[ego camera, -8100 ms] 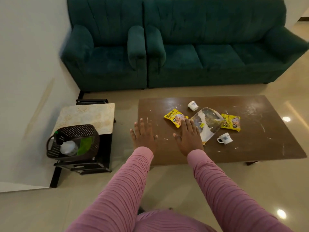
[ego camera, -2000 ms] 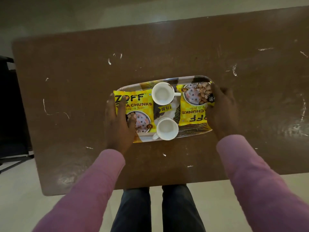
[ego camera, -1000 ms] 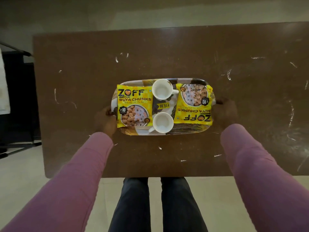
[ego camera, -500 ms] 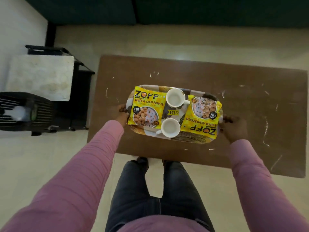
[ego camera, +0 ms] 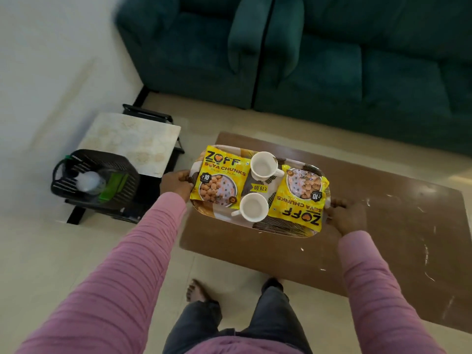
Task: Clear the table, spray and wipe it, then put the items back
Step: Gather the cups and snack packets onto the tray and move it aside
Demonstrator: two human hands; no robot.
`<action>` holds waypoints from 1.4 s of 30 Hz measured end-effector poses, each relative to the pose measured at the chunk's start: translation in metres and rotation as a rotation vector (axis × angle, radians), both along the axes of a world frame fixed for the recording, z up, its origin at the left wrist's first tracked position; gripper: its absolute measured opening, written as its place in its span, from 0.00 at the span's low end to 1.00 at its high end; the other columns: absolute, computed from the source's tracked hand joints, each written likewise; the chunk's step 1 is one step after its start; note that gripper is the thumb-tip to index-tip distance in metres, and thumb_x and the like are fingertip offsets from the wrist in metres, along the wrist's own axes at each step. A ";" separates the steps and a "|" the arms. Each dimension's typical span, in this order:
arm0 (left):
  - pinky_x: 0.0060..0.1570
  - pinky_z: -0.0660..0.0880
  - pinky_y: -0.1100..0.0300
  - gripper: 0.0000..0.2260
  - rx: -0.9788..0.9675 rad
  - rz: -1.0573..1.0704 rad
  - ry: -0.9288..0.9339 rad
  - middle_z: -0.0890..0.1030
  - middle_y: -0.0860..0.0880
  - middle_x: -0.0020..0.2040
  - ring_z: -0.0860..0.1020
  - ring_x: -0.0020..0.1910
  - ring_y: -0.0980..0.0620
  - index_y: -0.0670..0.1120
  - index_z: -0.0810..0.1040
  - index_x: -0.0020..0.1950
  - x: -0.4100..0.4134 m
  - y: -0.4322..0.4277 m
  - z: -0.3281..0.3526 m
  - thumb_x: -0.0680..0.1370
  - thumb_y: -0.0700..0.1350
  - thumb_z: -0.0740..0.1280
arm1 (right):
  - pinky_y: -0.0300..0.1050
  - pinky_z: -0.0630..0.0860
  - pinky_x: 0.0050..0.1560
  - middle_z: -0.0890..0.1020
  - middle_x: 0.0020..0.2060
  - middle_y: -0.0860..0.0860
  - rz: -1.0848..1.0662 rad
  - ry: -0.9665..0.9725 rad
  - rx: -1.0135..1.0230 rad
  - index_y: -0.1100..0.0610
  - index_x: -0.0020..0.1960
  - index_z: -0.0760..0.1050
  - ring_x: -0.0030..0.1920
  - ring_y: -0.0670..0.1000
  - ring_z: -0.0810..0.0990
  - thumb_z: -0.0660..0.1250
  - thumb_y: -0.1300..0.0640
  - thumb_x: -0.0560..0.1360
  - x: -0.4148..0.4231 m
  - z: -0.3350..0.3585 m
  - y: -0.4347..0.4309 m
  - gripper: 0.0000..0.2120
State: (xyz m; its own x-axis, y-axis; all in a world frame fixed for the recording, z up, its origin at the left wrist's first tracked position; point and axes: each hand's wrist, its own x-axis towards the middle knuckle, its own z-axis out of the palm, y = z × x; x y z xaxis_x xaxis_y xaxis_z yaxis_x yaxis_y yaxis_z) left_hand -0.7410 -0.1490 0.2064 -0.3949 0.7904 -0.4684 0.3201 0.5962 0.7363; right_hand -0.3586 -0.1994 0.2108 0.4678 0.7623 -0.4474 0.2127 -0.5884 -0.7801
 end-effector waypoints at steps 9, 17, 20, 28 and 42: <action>0.61 0.70 0.63 0.18 -0.010 0.043 0.132 0.84 0.47 0.55 0.79 0.58 0.49 0.43 0.83 0.57 -0.155 -0.005 0.022 0.74 0.28 0.63 | 0.43 0.78 0.29 0.81 0.37 0.56 0.036 0.126 -0.021 0.59 0.42 0.78 0.35 0.53 0.79 0.68 0.69 0.74 -0.156 0.016 0.015 0.06; 0.57 0.74 0.61 0.19 -0.041 0.125 0.092 0.83 0.48 0.59 0.80 0.52 0.50 0.45 0.81 0.63 -0.246 0.043 -0.001 0.76 0.29 0.63 | 0.48 0.77 0.36 0.81 0.36 0.55 0.076 0.112 -0.063 0.59 0.43 0.78 0.36 0.55 0.80 0.68 0.68 0.74 -0.244 -0.011 0.074 0.05; 0.63 0.70 0.61 0.19 -0.101 0.116 0.079 0.82 0.47 0.62 0.78 0.60 0.46 0.43 0.80 0.64 -0.277 0.068 -0.009 0.78 0.30 0.61 | 0.45 0.78 0.33 0.82 0.37 0.56 0.090 0.108 -0.089 0.59 0.45 0.79 0.35 0.53 0.80 0.69 0.67 0.74 -0.278 -0.017 0.103 0.04; 0.68 0.69 0.55 0.19 -0.213 0.155 0.102 0.79 0.46 0.66 0.76 0.64 0.44 0.43 0.77 0.68 -0.368 0.143 -0.030 0.79 0.32 0.62 | 0.49 0.81 0.39 0.82 0.41 0.60 0.125 0.107 -0.165 0.64 0.48 0.79 0.39 0.59 0.81 0.67 0.71 0.73 -0.374 -0.034 0.193 0.07; 0.66 0.73 0.50 0.18 -0.184 0.118 0.053 0.77 0.42 0.67 0.77 0.63 0.43 0.41 0.75 0.69 -0.540 0.310 -0.133 0.79 0.34 0.63 | 0.51 0.80 0.48 0.83 0.47 0.60 0.112 0.017 -0.211 0.57 0.49 0.81 0.48 0.60 0.82 0.67 0.67 0.74 -0.552 -0.153 0.329 0.08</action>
